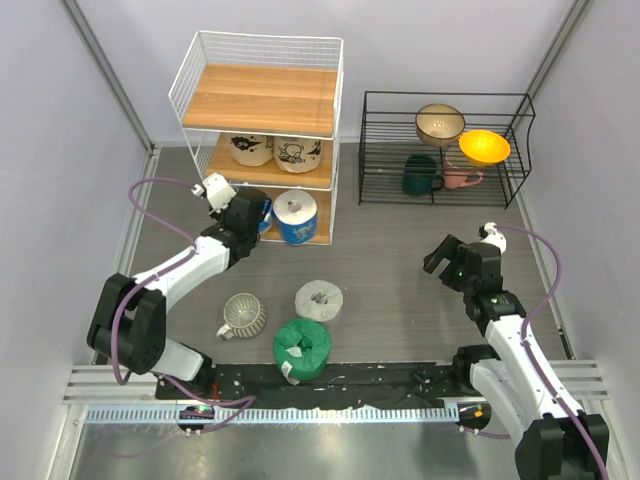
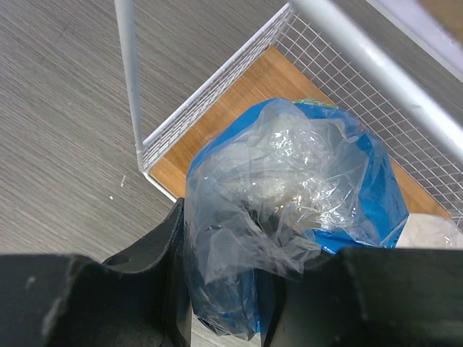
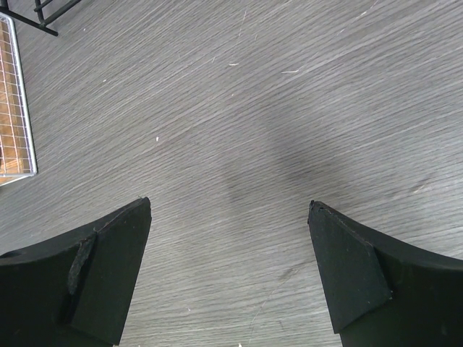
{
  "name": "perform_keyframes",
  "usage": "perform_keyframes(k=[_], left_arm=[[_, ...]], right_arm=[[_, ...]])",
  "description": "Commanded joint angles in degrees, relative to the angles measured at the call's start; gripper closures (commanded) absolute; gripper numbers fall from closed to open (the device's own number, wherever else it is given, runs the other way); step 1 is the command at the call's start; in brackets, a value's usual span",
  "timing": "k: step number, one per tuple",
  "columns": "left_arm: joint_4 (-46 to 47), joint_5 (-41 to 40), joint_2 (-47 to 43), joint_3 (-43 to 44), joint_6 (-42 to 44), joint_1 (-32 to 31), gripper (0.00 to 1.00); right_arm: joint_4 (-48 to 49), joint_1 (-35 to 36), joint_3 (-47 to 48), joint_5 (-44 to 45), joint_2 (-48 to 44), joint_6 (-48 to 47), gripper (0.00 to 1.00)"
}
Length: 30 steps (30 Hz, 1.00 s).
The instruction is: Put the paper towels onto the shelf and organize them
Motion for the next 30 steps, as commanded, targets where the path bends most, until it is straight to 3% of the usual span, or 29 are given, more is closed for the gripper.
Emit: perform_keyframes(k=[1,21,24,25,28,30], left_arm=[[6.15,-4.00,0.71,2.68,-4.02,0.34,1.00],[9.84,-1.72,6.16,4.44,-5.87,0.78,0.99],[9.41,-0.49,6.51,4.61,-6.23,0.86,0.86],[9.23,-0.31,6.51,4.53,-6.40,0.86,0.72],[8.44,0.30,5.99,4.09,-6.84,0.95,0.54],[8.00,0.39,5.38,4.00,-6.93,0.95,0.49]], right_arm=[[2.38,0.25,0.75,0.95,0.19,-1.07,0.04],[2.30,0.34,1.19,0.87,0.54,-1.51,0.04],[2.30,0.34,1.19,0.87,0.72,-1.51,0.04],[2.38,0.25,1.19,0.87,0.63,-1.43,0.04],[2.30,0.25,1.19,0.78,0.72,-1.42,0.04],[2.38,0.34,1.01,0.78,0.80,-1.25,0.04]])
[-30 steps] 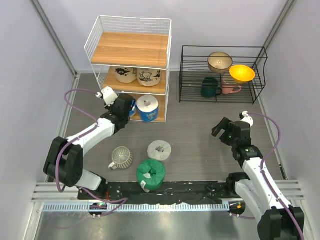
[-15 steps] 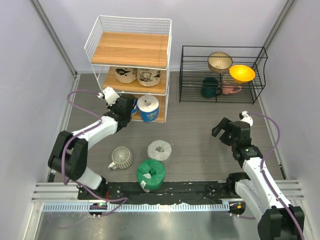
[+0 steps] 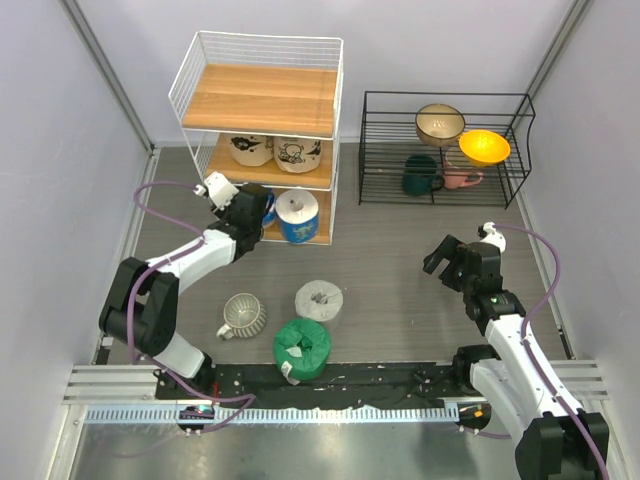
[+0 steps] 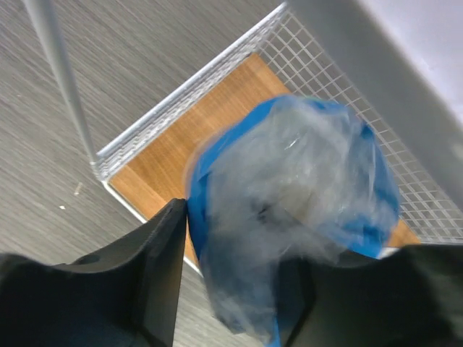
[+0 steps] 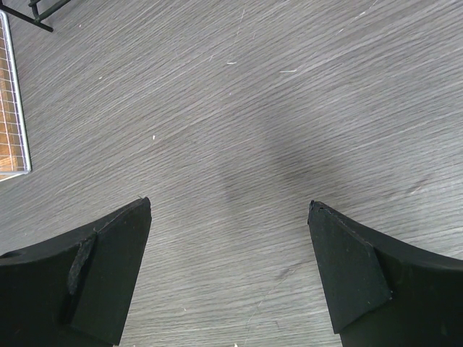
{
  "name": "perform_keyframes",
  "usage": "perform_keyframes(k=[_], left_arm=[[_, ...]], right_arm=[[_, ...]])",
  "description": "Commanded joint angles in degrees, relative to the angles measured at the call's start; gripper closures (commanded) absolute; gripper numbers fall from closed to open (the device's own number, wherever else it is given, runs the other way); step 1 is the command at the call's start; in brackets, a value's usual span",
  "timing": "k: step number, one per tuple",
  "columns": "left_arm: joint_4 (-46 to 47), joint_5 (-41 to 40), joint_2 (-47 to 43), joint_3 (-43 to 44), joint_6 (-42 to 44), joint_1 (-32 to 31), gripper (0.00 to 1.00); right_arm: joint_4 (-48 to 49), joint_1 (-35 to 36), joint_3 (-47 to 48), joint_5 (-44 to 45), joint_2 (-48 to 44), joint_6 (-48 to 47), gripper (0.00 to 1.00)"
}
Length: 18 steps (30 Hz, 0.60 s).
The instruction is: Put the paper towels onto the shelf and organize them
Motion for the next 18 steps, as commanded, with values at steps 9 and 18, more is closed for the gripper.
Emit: perform_keyframes(k=[9,18], left_arm=[[1.65,0.20,-2.83,1.46,-2.06,0.21,0.40],[0.35,2.05,-11.79,-3.36,-2.14,0.21,0.37]], right_arm=[[2.30,0.34,0.84,0.49,0.11,-0.40,0.04],[2.21,0.25,0.66,0.32,-0.16,-0.31,0.04]])
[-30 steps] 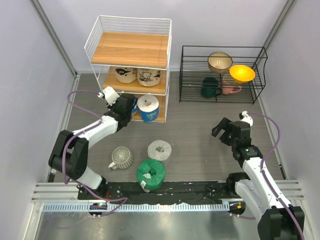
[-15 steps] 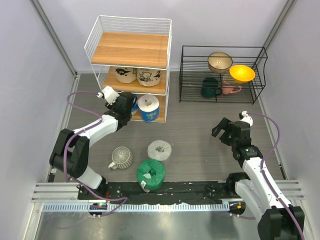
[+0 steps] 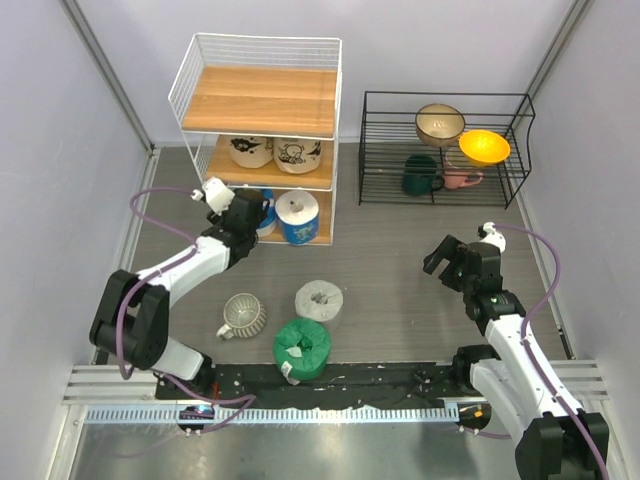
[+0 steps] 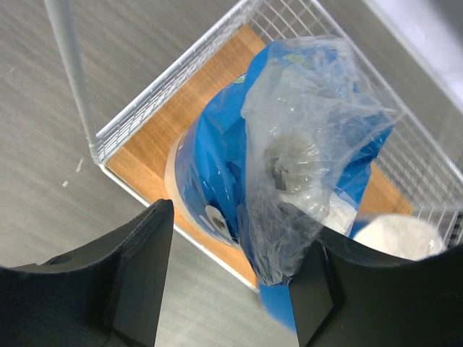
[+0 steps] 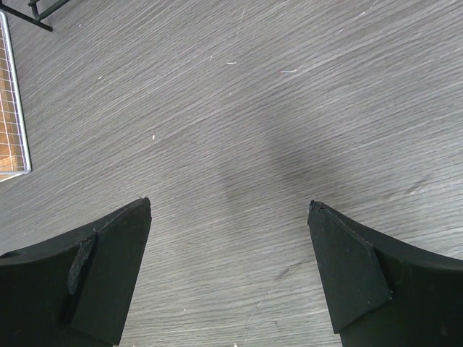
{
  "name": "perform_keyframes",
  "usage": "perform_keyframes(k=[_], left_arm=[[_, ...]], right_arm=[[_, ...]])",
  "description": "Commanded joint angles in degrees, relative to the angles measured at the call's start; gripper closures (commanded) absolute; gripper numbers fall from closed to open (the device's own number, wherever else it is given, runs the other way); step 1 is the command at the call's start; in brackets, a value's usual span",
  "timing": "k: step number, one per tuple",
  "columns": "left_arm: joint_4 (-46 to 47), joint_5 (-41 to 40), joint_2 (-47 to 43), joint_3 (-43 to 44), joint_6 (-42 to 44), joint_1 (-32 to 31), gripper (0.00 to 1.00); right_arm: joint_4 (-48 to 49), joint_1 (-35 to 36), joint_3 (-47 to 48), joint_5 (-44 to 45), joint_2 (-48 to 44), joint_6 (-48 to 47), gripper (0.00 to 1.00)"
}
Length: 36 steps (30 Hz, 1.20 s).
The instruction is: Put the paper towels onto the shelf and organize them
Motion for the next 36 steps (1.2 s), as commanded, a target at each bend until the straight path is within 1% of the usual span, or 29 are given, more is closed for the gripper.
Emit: perform_keyframes(k=[1,5,8,9,11,15,18,22,23,26,27,30,36], left_arm=[[1.36,-2.46,-9.70,-2.00,-0.75,0.19,0.36],[-1.36,-3.07,-15.75,-3.23,0.92,0.19,0.34],[-1.28,-3.60,-18.75,-5.07,2.77,0.19,0.29],[-1.10,-3.60,-19.11,-5.86,3.12,0.19,0.27],[0.47,-3.34,-19.73,-6.66,4.44,0.10,0.25],[2.50,-0.89,-19.29,-8.23,4.88,0.19,0.19],[7.59,0.96,-18.41,-10.25,4.36,0.19,0.16],[11.02,3.42,-15.69,-11.23,3.39,0.27,0.13],[11.90,4.04,-15.42,-11.40,3.21,0.19,0.08],[17.69,5.36,-16.21,-14.38,1.19,0.19,0.02],[22.32,5.54,-16.56,-16.92,0.76,0.19,0.00],[29.02,4.93,-17.53,-21.06,-0.39,0.19,0.00],[29.92,3.96,-20.07,-21.95,0.84,0.01,0.00]], right_arm=[[2.38,0.25,0.66,0.43,0.01,-0.27,0.04],[2.38,0.34,0.75,0.34,-0.07,-0.26,0.04],[2.30,0.25,0.66,0.17,-0.25,-0.27,0.04],[2.30,0.34,0.66,0.16,-0.33,-0.18,0.04],[2.30,0.25,0.66,-0.01,-0.60,-0.27,0.04],[2.30,0.34,0.57,-0.10,-0.69,-0.18,0.04],[2.30,0.25,0.57,-0.10,-1.04,-0.18,0.04],[2.12,0.25,0.66,-0.10,-1.04,-0.18,0.04],[2.21,0.34,0.66,-0.10,-1.04,-0.27,0.04],[2.04,0.25,0.66,-0.01,-0.77,-0.27,0.04],[2.21,0.34,0.66,-0.10,-0.69,-0.35,0.04],[2.30,0.25,0.66,-0.36,-0.16,-0.36,0.04],[2.56,0.25,0.75,-0.54,0.02,-0.62,0.04]])
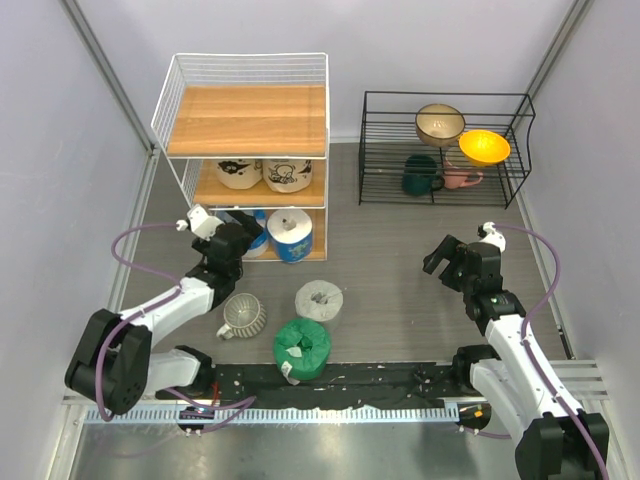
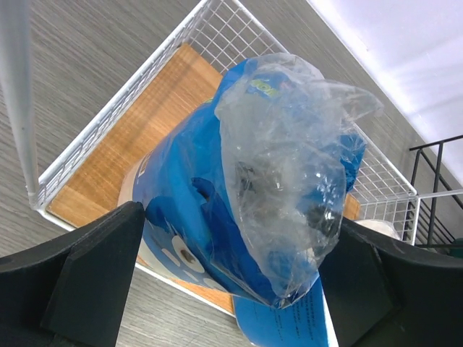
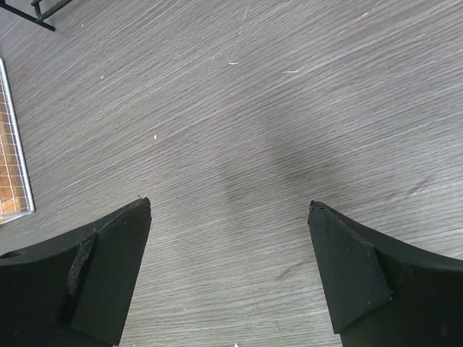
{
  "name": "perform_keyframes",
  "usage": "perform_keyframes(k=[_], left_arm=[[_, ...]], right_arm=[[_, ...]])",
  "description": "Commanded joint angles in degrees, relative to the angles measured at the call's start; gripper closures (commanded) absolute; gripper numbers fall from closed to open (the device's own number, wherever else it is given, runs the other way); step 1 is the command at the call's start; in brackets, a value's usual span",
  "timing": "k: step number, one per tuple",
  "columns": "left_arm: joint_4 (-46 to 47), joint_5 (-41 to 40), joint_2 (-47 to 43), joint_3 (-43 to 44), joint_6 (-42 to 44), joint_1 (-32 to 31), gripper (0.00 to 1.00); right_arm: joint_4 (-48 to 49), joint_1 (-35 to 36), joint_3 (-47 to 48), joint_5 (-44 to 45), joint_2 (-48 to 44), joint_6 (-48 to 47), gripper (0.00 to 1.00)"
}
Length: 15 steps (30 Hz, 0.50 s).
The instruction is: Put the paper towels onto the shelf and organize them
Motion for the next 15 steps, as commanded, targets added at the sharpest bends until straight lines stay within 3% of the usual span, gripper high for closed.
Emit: perform_keyframes(k=[1,15], left_arm=[[11.02,-0.35,-4.89,0.15,-0.58,-0.60,0.00],[14.88,3.16,-13.42,-7.32,-1.02,-0.69,0.00]], right_arm=[[2.60,0.34,0.66,-0.30,0.30,-0.44,0.04],[2.78,0.25,0.48,-1.18,0.04,-0.53,0.04]])
